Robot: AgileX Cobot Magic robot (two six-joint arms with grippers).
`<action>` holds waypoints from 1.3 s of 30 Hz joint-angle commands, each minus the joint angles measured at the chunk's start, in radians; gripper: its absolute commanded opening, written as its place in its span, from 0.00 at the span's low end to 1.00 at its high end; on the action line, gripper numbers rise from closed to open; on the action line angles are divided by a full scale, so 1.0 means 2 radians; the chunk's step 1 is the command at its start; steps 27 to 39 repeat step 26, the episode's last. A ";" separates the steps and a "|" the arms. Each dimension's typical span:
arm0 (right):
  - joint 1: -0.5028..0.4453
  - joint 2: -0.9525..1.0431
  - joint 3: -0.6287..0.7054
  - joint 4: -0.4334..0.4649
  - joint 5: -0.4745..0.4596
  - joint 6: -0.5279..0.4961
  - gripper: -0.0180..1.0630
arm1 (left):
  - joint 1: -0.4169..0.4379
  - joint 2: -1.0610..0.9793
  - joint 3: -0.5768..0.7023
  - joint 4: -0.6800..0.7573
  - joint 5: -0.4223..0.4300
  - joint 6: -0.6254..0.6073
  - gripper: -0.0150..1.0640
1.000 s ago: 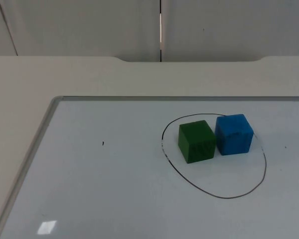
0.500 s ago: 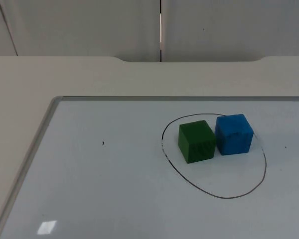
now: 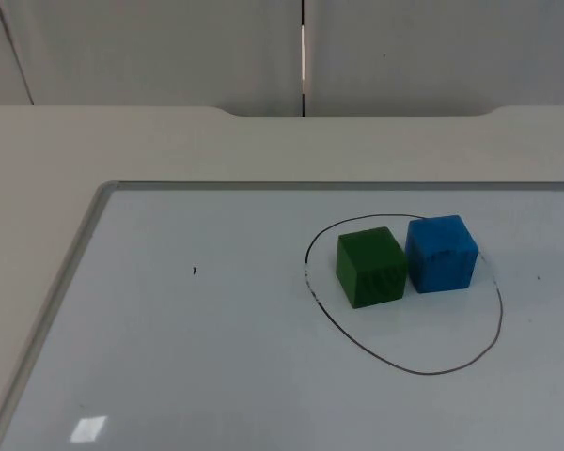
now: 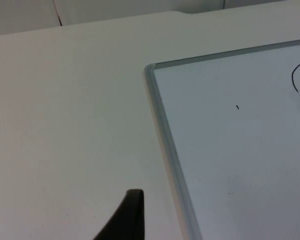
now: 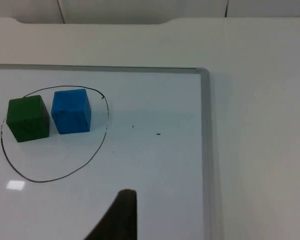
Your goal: Push the two cubes into the marked area.
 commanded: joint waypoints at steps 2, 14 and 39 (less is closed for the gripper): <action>-0.003 -0.002 0.004 -0.003 -0.002 0.000 0.99 | 0.002 -0.002 0.002 0.000 0.000 -0.001 0.99; -0.003 -0.002 0.004 -0.003 -0.002 0.000 0.99 | 0.011 -0.002 0.002 0.000 0.000 -0.001 0.99; -0.003 -0.002 0.004 -0.003 -0.002 0.000 0.99 | 0.131 -0.002 0.002 0.000 0.000 -0.001 0.99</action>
